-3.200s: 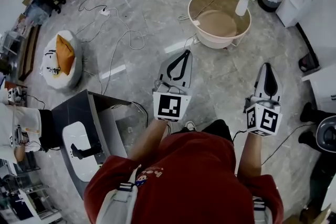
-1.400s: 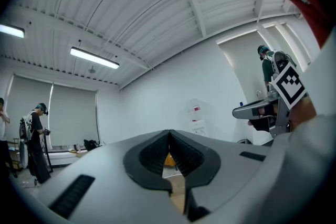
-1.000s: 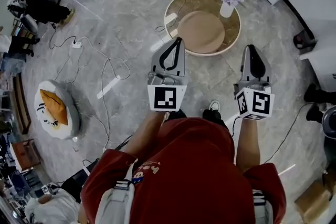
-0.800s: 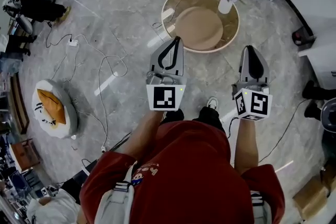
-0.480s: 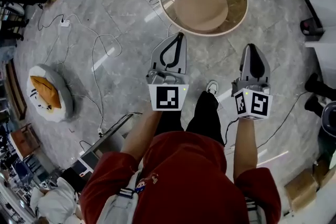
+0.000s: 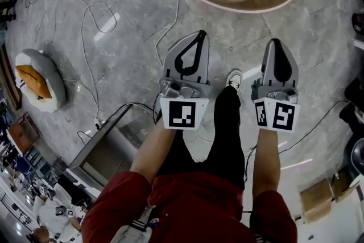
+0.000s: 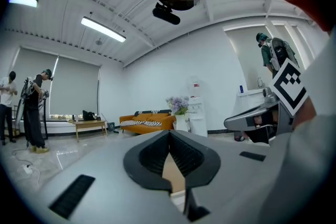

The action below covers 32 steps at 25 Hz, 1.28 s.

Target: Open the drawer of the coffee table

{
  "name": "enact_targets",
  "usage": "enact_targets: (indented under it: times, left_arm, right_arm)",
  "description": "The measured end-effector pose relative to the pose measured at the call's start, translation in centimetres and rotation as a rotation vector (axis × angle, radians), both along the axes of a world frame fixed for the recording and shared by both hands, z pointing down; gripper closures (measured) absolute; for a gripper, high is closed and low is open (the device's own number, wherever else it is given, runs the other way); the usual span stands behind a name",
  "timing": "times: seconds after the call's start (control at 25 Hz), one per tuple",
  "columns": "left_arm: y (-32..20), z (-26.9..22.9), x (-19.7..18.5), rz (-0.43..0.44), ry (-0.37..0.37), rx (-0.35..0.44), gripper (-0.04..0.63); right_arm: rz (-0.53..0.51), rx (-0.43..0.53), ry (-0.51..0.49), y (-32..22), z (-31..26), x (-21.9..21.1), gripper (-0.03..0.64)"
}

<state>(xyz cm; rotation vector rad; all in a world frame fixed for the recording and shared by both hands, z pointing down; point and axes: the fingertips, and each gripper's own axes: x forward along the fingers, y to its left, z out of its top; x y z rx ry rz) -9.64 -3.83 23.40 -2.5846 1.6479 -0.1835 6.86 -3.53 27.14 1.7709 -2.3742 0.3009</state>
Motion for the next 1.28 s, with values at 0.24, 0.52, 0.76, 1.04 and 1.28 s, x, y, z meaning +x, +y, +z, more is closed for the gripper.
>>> enact_targets:
  times: [0.24,0.52,0.76,1.04,1.28]
  left_arm:
    - [1.1,14.8,0.5,-0.048,-0.019,-0.001,0.581]
    - [1.2,28.6,1.7,-0.075,-0.038,0.067,0.581]
    - [0.5,39.3,2.6,-0.137,-0.033,0.145,0.581]
    - [-0.1,47.7,3.6,-0.100,-0.118,0.156,0.581]
    - [0.2,50.2,3.5,-0.096,-0.071,0.140,0.581]
  right_arm:
    - [-0.014,0.044,0.012,0.6,11.8,1.2,0.592]
    - [-0.033,0.117,0.022,0.7,26.0,3.1,0.592]
    - [-0.067,0.170,0.027,-0.6,36.7,4.1,0.592]
    - [-0.092,0.191,-0.016,-1.3,44.4,4.1,0.592]
    - [-0.062,0.151,-0.037,-1.5,49.4,4.9,0.592]
